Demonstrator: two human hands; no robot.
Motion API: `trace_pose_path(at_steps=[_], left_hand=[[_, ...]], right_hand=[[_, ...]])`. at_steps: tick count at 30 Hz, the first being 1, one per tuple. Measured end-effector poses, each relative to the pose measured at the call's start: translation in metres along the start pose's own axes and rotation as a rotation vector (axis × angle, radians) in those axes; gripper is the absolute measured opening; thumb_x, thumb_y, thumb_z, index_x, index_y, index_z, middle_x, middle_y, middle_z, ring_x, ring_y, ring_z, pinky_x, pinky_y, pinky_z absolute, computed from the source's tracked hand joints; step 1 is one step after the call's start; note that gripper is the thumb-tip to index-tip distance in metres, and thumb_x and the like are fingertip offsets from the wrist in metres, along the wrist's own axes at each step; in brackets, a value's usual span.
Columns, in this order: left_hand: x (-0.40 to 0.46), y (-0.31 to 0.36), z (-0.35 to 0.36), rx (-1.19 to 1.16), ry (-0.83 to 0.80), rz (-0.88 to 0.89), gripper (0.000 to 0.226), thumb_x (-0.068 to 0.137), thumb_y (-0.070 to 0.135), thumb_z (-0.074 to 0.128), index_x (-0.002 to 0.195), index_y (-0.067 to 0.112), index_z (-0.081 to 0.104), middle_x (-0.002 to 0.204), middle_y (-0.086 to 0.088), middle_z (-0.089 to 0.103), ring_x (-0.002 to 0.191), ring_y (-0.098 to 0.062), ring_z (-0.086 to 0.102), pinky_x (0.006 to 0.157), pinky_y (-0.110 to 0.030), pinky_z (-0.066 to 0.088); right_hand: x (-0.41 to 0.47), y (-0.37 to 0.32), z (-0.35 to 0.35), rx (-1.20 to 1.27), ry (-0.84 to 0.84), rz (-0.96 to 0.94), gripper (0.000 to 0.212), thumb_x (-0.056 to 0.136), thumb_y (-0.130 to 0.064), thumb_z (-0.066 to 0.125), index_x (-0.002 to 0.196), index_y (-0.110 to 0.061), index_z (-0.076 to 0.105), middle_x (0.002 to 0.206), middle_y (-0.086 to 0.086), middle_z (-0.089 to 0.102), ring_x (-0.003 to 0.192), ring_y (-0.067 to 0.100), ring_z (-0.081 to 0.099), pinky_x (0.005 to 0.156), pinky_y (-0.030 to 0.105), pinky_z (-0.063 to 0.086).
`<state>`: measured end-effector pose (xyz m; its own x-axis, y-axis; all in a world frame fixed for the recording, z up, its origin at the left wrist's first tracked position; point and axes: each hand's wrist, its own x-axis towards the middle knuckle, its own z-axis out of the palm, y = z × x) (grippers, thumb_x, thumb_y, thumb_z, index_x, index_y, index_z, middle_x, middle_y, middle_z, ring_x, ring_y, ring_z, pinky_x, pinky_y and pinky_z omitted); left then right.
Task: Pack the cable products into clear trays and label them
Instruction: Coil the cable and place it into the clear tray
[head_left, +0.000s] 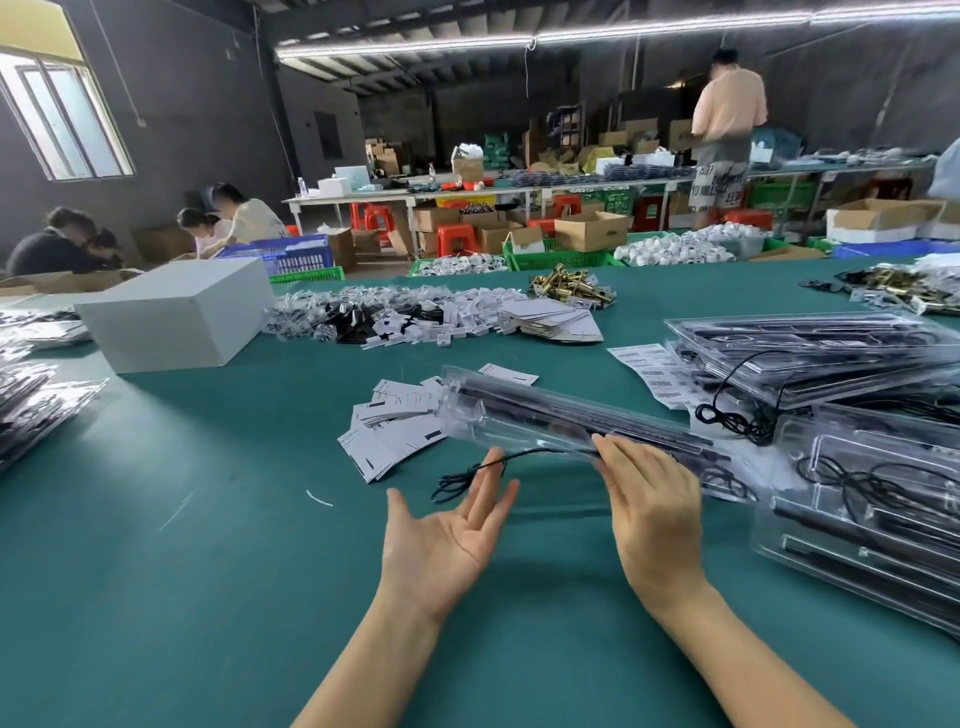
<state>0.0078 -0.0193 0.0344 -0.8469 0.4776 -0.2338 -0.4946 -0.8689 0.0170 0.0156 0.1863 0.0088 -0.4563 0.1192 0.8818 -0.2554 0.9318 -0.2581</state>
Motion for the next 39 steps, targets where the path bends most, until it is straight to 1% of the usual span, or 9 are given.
trace_pose_path(at_steps=[5,9,12,19,22,26,29,32,39], left_hand=[[-0.005,0.014,0.006,0.211,-0.053,0.118,0.057,0.095,0.047,0.046,0.137,0.008,0.042,0.129,-0.014,0.06,0.09,-0.024,0.072,0.083,-0.039,0.055],[-0.004,0.013,0.008,0.353,0.016,0.284,0.026,0.093,0.035,0.052,0.11,0.019,0.06,0.126,-0.016,0.061,0.057,-0.013,0.065,0.065,-0.029,0.055],[-0.005,0.021,0.015,0.56,-0.014,0.434,0.022,0.095,0.026,0.049,0.109,0.023,0.065,0.111,0.007,0.068,0.075,-0.01,0.07,0.072,-0.028,0.048],[-0.009,0.028,0.006,1.49,0.044,1.262,0.02,0.101,0.023,0.046,0.112,0.035,0.057,0.111,0.014,0.068,0.103,-0.008,0.061,0.086,-0.02,0.045],[-0.007,0.025,0.002,1.715,-0.01,1.306,0.025,0.098,0.037,0.043,0.116,0.036,0.06,0.115,0.018,0.067,0.109,-0.006,0.061,0.091,-0.024,0.047],[-0.001,0.01,-0.008,2.017,-0.069,1.367,0.03,0.096,0.022,0.047,0.12,0.018,0.065,0.111,0.017,0.068,0.1,-0.006,0.063,0.087,-0.039,0.052],[0.0,-0.008,-0.012,1.982,-0.062,1.288,0.029,0.096,0.027,0.047,0.119,0.02,0.064,0.108,0.026,0.066,0.097,-0.007,0.065,0.085,-0.038,0.053],[-0.001,-0.024,-0.012,1.966,-0.058,1.193,0.026,0.096,0.037,0.048,0.117,0.024,0.057,0.109,0.034,0.064,0.099,0.0,0.064,0.087,-0.036,0.051],[0.001,-0.021,-0.017,2.145,-0.054,1.334,0.014,0.096,0.029,0.054,0.095,0.02,0.064,0.083,0.011,0.072,0.075,-0.015,0.061,0.073,-0.024,0.042]], right_hand=[[0.0,-0.004,-0.003,0.014,-0.016,-0.001,0.029,0.077,-0.004,0.076,0.105,-0.007,0.073,0.101,0.006,0.072,0.09,0.029,0.068,0.075,0.044,0.05],[-0.001,-0.003,-0.003,-0.034,-0.033,-0.032,0.031,0.074,-0.003,0.079,0.104,-0.009,0.074,0.101,0.005,0.072,0.09,0.028,0.069,0.075,0.044,0.051],[-0.002,-0.001,-0.003,-0.053,-0.041,-0.03,0.033,0.072,-0.003,0.08,0.104,-0.009,0.074,0.101,0.005,0.072,0.09,0.027,0.069,0.076,0.043,0.052],[-0.006,0.002,0.006,-0.124,-0.354,0.018,0.029,0.072,-0.008,0.082,0.1,-0.013,0.075,0.094,0.004,0.073,0.088,0.029,0.068,0.076,0.041,0.051],[-0.007,0.005,0.01,-0.163,-0.611,0.047,0.026,0.088,-0.015,0.066,0.114,-0.019,0.069,0.112,-0.002,0.068,0.112,0.027,0.059,0.09,0.039,0.044],[-0.009,0.007,0.003,-0.017,-0.737,0.053,0.054,0.091,-0.008,0.047,0.144,-0.019,0.042,0.147,-0.004,0.04,0.143,0.015,0.022,0.116,0.032,0.018],[-0.004,-0.02,-0.011,0.48,-0.621,0.269,0.035,0.096,-0.02,0.053,0.13,-0.019,0.056,0.135,-0.006,0.054,0.131,0.001,0.039,0.112,0.021,0.026],[0.0,-0.041,-0.02,0.843,-0.773,0.444,0.026,0.09,-0.047,0.058,0.108,-0.03,0.066,0.108,-0.012,0.07,0.106,0.0,0.06,0.097,0.029,0.046],[-0.004,-0.039,-0.019,0.668,-0.821,0.365,0.008,0.089,-0.031,0.064,0.081,-0.031,0.068,0.084,-0.016,0.068,0.091,0.005,0.054,0.081,0.022,0.042]])
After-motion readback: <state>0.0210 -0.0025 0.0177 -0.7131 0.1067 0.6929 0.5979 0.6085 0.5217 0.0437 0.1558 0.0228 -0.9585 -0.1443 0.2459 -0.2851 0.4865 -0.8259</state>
